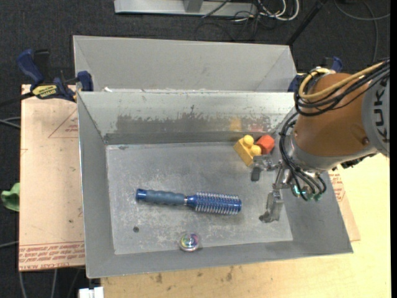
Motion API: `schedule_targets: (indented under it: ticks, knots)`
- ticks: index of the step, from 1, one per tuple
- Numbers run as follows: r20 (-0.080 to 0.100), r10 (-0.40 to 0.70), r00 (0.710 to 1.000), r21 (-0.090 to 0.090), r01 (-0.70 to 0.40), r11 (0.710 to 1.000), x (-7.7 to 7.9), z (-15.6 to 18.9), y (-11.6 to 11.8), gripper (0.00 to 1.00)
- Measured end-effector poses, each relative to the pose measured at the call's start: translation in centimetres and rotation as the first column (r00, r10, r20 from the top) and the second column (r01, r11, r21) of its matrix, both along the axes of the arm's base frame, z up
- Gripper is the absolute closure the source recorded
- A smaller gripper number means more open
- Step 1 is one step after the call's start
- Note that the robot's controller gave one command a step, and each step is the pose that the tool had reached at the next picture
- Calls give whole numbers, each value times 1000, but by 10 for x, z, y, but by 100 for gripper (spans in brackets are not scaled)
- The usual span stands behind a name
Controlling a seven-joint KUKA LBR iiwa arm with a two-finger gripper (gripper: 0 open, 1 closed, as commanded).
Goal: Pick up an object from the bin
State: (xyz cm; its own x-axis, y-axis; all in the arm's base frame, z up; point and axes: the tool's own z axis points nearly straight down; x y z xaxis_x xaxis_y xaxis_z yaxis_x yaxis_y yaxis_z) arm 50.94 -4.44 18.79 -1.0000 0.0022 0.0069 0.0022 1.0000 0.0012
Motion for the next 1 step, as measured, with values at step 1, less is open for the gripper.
schedule_targets:
  ticks: [1]
  knots:
    - [2,78,997,2,-78,997,30,-96,55,0]
